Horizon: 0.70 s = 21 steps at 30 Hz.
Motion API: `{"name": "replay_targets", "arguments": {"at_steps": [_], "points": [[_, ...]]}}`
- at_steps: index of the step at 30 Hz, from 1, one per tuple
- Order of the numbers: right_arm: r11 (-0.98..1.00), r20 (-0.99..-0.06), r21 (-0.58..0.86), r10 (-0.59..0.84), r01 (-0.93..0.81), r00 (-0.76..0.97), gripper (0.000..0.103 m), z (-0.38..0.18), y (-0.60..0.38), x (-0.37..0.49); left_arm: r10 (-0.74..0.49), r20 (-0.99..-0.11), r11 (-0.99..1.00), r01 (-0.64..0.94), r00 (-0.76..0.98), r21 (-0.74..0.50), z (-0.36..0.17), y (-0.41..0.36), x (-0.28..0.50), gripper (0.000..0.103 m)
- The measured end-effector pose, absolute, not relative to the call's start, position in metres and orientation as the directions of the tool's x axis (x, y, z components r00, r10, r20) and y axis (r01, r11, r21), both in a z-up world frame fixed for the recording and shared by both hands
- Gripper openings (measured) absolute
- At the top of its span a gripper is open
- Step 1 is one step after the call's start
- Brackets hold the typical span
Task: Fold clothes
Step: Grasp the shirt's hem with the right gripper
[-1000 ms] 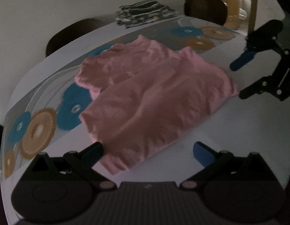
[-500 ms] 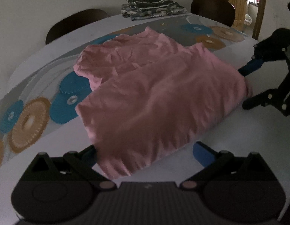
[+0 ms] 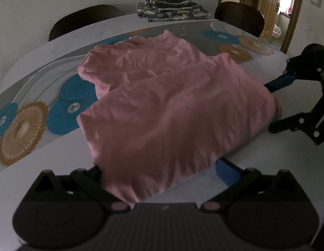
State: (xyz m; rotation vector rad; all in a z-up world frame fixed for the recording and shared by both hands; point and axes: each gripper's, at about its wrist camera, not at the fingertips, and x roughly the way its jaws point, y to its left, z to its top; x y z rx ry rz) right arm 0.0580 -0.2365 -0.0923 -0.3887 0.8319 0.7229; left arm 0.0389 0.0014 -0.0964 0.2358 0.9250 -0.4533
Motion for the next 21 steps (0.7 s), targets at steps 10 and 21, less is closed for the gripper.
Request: {"name": "replay_targets", "arguments": {"at_steps": [10,21], "points": [[0.722,-0.783,0.030,0.447,-0.692,0.433,0.055,-0.093,-0.236,0.063,-0.276,-0.812,0.887,0.463,0.515,-0.008,-0.095,0.000,0.042,0.100],[0.727,-0.781,0.053,0.457,-0.684,0.425,0.022,-0.086,-0.235,0.063,-0.308,-0.798,0.893,0.447,0.518,-0.055,-0.087,0.001,0.044,0.048]]}}
